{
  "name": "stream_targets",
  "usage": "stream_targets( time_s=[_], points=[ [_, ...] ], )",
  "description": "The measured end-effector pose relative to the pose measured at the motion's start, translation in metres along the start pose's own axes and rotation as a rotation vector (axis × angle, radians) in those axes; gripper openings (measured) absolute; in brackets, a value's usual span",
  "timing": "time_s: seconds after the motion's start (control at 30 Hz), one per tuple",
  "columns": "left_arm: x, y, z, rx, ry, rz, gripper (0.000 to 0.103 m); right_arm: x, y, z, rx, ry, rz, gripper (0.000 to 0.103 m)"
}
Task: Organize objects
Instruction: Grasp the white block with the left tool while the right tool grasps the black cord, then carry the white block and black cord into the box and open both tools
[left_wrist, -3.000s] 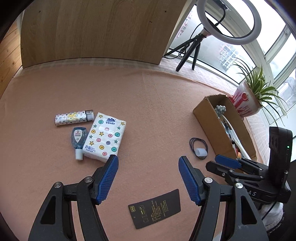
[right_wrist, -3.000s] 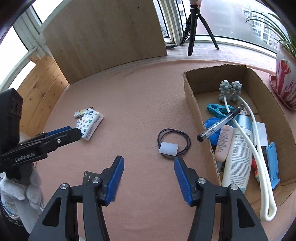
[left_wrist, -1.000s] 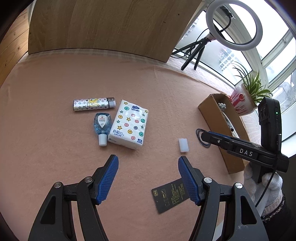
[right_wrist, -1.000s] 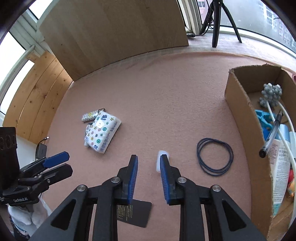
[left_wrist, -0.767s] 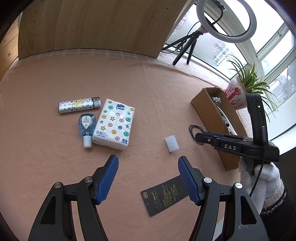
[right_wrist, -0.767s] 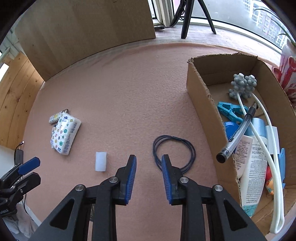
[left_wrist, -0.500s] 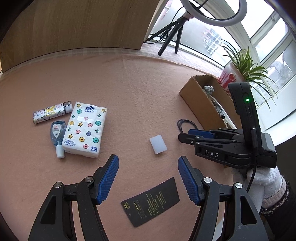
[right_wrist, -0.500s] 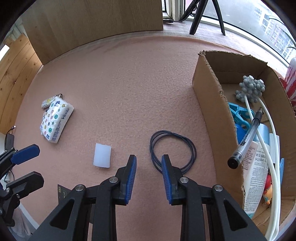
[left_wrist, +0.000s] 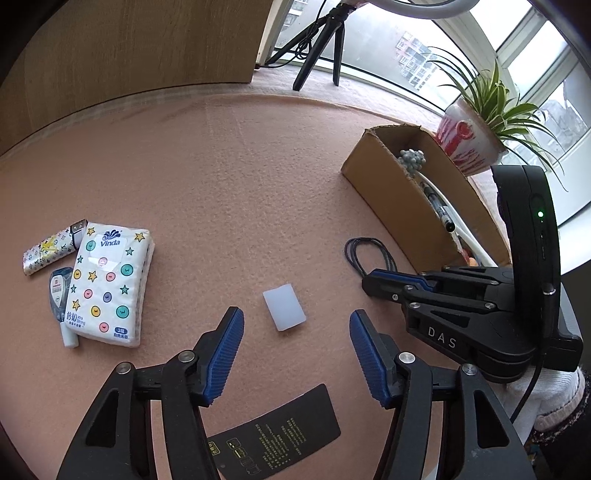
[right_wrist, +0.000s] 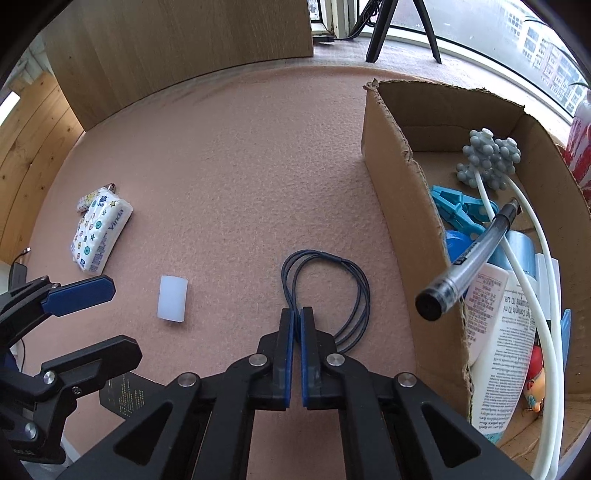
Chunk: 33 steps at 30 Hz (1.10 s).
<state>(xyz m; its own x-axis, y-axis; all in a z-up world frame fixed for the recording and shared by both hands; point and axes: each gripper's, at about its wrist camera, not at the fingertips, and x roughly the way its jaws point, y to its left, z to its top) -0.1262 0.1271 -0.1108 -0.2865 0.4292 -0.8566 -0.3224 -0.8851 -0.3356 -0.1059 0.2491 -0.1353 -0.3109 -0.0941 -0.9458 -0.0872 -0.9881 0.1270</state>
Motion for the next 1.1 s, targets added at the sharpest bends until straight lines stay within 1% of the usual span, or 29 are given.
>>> stream_targets(
  time_s=[0.07,0.13,0.3,0.37,0.47,0.53,0.8,0.93,1.1],
  points=[
    [0.006,-0.002,0.002,0.001,0.01,0.006,0.055,-0.002,-0.003,-0.004,0.011,0.0,0.017,0.003],
    [0.013,-0.006,0.004,0.004,0.018,0.018,0.052,-0.004,-0.006,-0.01,0.026,0.001,0.035,0.003],
    [0.031,-0.012,0.003,0.019,0.042,0.051,0.05,-0.01,-0.01,-0.024,0.048,-0.002,0.062,0.003],
    [0.038,-0.011,0.003,0.016,0.049,0.076,0.039,-0.011,-0.009,-0.028,0.052,-0.005,0.065,0.003],
    [0.04,-0.008,0.003,0.017,0.037,0.102,0.026,-0.014,-0.01,-0.034,0.064,-0.008,0.077,0.003],
    [0.04,-0.006,0.002,0.017,0.034,0.108,0.021,-0.015,-0.011,-0.038,0.074,-0.011,0.087,0.003],
    [0.029,-0.002,-0.005,-0.01,0.018,0.094,0.013,-0.025,-0.018,-0.046,0.114,-0.029,0.129,0.003],
    [0.017,0.0,-0.006,-0.041,-0.002,0.072,0.012,-0.043,-0.019,-0.054,0.121,-0.065,0.153,0.003],
    [-0.007,-0.003,-0.003,-0.064,-0.043,0.044,0.012,-0.072,-0.03,-0.049,0.139,-0.127,0.194,0.003]
  ],
)
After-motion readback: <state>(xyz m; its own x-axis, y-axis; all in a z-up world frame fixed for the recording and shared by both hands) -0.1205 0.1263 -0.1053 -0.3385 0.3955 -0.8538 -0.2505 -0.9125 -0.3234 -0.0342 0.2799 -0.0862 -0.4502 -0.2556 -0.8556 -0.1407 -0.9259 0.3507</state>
